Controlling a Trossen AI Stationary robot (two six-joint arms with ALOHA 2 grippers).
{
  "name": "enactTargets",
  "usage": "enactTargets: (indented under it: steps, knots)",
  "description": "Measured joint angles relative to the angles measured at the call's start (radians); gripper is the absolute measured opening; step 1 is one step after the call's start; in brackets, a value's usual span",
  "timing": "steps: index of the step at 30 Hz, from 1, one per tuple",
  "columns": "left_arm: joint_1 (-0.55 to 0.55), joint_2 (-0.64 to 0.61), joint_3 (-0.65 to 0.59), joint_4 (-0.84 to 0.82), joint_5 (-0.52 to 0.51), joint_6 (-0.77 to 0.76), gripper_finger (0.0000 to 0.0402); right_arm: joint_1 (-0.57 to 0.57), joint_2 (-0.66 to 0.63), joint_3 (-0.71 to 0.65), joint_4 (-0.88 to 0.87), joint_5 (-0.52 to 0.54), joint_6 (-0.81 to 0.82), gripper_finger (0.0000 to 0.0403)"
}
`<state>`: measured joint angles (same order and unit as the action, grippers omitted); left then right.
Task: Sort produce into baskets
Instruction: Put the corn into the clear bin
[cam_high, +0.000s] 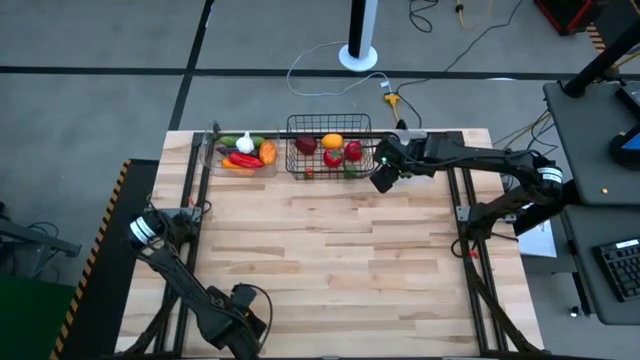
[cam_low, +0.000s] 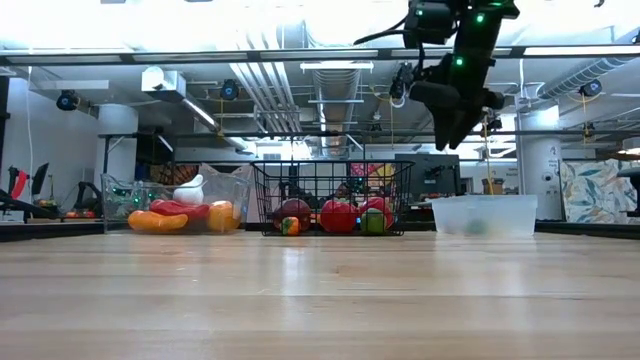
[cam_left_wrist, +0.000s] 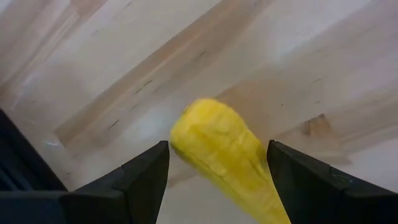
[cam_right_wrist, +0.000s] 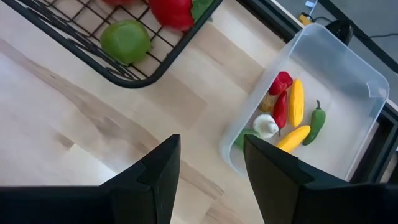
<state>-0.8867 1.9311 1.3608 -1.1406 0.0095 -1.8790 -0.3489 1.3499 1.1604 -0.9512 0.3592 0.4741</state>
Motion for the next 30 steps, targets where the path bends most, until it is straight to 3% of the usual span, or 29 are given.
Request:
enactTargets:
  steps: [30]
  knots:
    - [-0.002, 0.0, 0.007, -0.044, 0.06, 0.064, 0.0252, 0.0, 0.0, -0.012, 0.018, 0.0, -0.002, 0.0169]
